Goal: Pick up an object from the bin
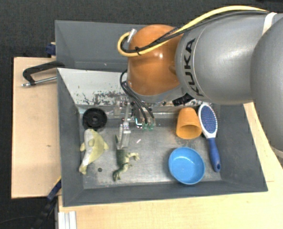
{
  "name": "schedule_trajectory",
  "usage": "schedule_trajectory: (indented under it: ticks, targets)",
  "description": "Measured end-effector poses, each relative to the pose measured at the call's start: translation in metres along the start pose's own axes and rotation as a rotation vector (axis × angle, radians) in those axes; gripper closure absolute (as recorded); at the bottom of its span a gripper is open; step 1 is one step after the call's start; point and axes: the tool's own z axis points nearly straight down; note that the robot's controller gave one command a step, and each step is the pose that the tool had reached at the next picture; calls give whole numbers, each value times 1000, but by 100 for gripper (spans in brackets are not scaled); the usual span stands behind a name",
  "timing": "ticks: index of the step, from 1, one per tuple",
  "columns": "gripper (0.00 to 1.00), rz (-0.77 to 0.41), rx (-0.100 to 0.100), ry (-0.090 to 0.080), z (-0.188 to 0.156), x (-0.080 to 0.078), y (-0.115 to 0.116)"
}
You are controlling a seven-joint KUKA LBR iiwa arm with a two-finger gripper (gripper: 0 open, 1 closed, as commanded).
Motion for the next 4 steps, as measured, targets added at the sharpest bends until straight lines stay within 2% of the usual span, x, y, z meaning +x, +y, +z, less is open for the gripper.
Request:
schedule_trajectory:
  ticks: [1, 2, 3, 4]
  targets:
    - [0, -11, -1, -2, 16, 43, 23]
    - [0, -54, 2, -4, 114, 59, -36]
    - [100, -57, -2, -7, 109, 58, -32]
    - [100, -54, -3, -7, 110, 53, -32]
